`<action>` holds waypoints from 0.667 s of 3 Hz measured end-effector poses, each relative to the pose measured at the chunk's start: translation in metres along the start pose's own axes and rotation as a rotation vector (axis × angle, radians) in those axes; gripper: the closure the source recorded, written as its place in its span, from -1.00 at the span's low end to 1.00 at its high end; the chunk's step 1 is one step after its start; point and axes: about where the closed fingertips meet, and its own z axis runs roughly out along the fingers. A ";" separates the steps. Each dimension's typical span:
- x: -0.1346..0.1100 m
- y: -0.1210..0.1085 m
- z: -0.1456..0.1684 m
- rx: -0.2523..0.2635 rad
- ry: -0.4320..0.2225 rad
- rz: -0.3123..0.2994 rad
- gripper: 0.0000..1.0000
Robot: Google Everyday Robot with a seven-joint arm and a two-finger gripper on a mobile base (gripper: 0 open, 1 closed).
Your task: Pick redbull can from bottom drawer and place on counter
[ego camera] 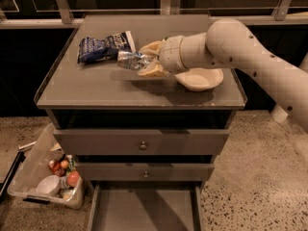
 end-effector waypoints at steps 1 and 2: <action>0.008 -0.001 0.012 -0.019 0.020 0.049 1.00; 0.008 -0.001 0.012 -0.020 0.020 0.052 0.62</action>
Offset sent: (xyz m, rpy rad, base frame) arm 0.0089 0.0033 -0.0085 0.0009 0.0464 -0.0198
